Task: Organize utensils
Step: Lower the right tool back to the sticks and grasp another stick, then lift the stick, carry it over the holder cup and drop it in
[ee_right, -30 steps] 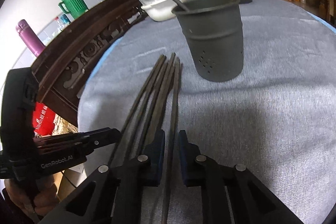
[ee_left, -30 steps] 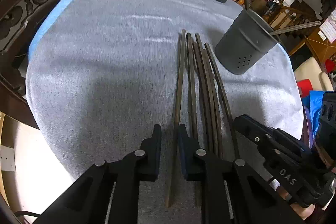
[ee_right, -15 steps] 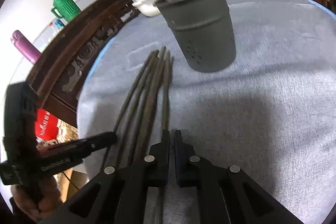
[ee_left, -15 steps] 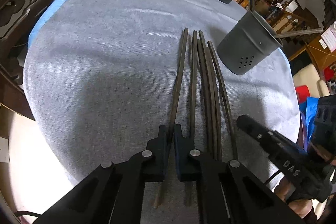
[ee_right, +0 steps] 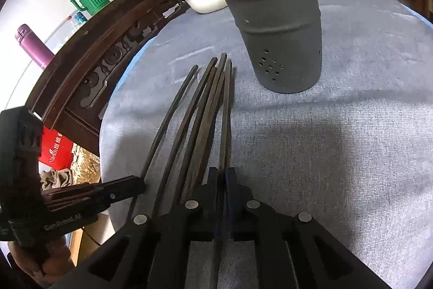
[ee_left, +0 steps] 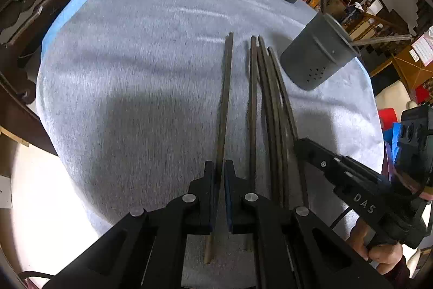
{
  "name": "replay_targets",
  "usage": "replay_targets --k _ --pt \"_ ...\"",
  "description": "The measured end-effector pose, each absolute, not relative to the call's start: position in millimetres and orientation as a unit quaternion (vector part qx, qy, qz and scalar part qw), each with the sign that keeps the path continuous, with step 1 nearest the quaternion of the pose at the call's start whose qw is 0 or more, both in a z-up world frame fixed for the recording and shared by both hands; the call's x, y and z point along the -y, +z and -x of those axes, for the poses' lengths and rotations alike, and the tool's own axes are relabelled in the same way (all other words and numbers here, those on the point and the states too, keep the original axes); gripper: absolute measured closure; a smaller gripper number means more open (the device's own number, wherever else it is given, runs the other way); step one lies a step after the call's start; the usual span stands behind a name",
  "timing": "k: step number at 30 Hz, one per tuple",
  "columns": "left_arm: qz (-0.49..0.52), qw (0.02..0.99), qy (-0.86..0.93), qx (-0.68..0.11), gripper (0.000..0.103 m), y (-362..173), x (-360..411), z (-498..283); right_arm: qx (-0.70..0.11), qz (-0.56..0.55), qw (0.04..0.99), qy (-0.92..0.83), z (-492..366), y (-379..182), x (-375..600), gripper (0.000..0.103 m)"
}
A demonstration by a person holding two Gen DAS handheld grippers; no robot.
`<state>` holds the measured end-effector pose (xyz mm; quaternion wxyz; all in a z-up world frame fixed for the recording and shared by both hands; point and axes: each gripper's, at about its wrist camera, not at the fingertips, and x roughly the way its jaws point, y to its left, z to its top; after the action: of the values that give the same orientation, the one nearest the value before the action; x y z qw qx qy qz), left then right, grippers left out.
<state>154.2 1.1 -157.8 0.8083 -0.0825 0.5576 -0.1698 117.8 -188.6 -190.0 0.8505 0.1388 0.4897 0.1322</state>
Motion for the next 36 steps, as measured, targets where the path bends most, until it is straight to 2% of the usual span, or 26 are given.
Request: replay_targets --k 18,27,36 --pt "0.060 0.812 -0.188 -0.549 0.095 -138 18 -229 -0.521 -0.142 0.834 0.111 -140 -180 200 0.095" --pt "0.062 0.773 -0.218 -0.592 0.095 -158 36 -271 -0.551 -0.145 0.816 0.098 -164 -186 195 0.094" --pt "0.053 0.766 -0.219 -0.602 0.095 -172 46 -292 -0.541 -0.108 0.828 0.100 -165 -184 189 0.096"
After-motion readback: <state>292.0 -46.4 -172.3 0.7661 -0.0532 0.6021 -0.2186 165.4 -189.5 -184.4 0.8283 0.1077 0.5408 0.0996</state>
